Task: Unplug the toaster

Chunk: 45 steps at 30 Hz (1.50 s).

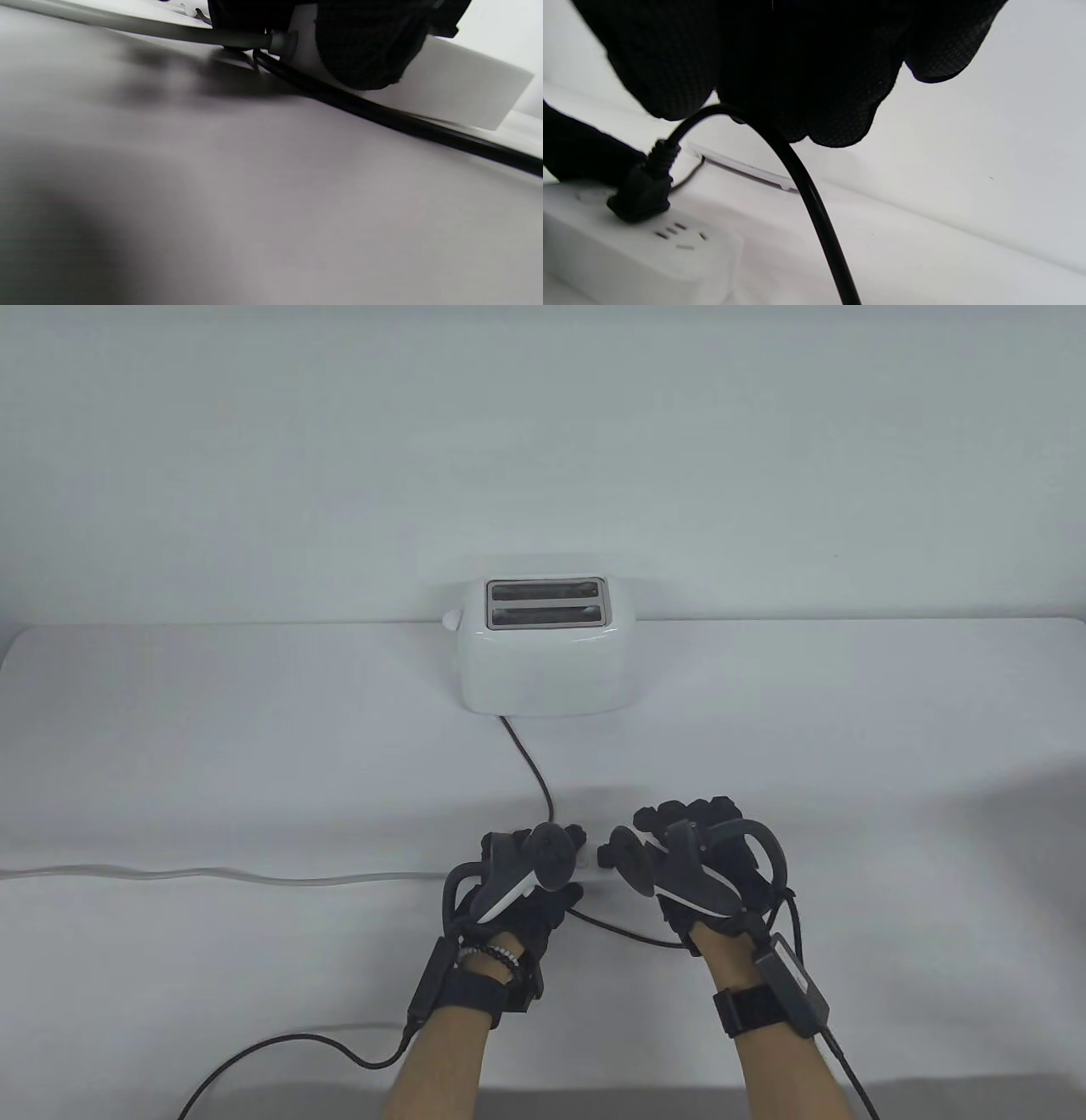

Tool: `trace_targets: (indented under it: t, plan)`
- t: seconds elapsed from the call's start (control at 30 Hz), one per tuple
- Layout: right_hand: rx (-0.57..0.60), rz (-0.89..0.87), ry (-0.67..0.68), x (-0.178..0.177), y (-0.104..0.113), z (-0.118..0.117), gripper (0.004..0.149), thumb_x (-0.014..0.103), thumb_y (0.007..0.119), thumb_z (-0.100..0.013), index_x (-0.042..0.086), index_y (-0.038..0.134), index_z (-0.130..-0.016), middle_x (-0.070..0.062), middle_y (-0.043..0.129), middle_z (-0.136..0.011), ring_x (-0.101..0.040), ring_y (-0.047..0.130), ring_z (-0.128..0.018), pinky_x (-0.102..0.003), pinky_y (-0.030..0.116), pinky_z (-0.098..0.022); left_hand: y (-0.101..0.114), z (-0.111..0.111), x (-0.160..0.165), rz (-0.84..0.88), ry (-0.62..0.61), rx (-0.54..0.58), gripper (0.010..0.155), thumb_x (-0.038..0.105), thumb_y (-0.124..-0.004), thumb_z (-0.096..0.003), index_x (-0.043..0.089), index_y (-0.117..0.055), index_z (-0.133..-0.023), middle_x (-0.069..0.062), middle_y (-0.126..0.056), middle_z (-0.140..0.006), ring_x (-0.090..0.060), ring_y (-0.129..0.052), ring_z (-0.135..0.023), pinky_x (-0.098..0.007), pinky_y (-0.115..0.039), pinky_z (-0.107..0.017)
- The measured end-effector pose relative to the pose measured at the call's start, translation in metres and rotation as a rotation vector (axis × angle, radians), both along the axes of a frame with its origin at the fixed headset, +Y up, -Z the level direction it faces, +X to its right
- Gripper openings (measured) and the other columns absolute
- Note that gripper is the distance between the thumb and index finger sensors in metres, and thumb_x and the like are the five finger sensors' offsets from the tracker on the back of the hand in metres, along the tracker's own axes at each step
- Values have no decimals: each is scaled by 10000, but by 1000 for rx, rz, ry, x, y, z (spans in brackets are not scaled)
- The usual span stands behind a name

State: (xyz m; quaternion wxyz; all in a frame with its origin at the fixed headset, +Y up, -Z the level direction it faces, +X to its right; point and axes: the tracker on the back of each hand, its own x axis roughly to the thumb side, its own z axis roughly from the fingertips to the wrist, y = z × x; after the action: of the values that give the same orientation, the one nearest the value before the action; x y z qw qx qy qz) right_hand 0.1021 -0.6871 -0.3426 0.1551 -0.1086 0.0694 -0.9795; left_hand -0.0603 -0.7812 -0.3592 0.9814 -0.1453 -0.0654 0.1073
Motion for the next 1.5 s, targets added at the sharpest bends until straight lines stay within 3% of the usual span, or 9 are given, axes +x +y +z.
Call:
trace_targets:
  t: [0.17,0.3,0.4,0.5,0.63,0.87,1.23,1.5]
  plan:
    - [53,-12,-1,-5,1,-4,411,380,877,-343,255,927,-732,14,975,-685,-198,947,-591,-568,690,-565,0,0,0,1,0,-1,780,506,-773,-481,546,-338,-1127,203,-504,-1265,-190,-503,-1204,-569,-291,-917]
    - [96,-19,-17,3,22,-6,401,371,846,-352,270,911,-734,22,957,-698,-201,926,-620,-581,673,-578,0,0,1,-6,0,3,782,505,-777,-480,539,-344,-1130,195,-511,-1264,-193,-509,-1203,-573,-292,-917]
    - [119,-85,-82,23,35,-5,401,386,839,-358,282,903,-741,24,948,-710,-204,923,-631,-581,671,-582,1,0,0,0,0,0,781,505,-780,-479,542,-347,-1127,196,-512,-1263,-192,-509,-1203,-573,-291,-916]
    - [124,-149,-167,49,35,-7,405,403,832,-361,281,904,-740,31,960,-663,-194,935,-582,-570,687,-566,1,0,1,-5,0,3,780,506,-777,-480,540,-344,-1129,194,-512,-1263,-194,-507,-1204,-573,-290,-916]
    - [84,-296,-314,88,22,-10,406,403,832,-358,262,911,-730,47,990,-564,-166,957,-494,-545,722,-531,1,0,1,-8,-2,5,779,507,-776,-482,537,-344,-1130,195,-510,-1264,-194,-511,-1203,-573,-291,-917]
    - [-64,-529,-580,140,-15,-22,409,381,832,-359,241,915,-734,38,1011,-565,-171,981,-482,-540,740,-510,0,1,1,-12,-2,11,779,509,-771,-485,539,-336,-1130,193,-504,-1267,-197,-507,-1203,-571,-294,-918]
    - [-88,-440,-658,147,-55,-42,417,392,835,-357,180,936,-702,25,1026,-504,-153,994,-418,-526,755,-488,0,2,1,-8,0,9,777,510,-769,-488,542,-330,-1129,195,-496,-1267,-193,-499,-1206,-573,-291,-917]
    - [-81,-255,-651,142,-82,-53,417,430,838,-355,176,952,-665,21,1028,-470,-154,986,-408,-526,748,-493,-1,2,1,0,0,4,784,511,-770,-489,536,-325,-1134,196,-495,-1267,-194,-496,-1206,-574,-289,-917]
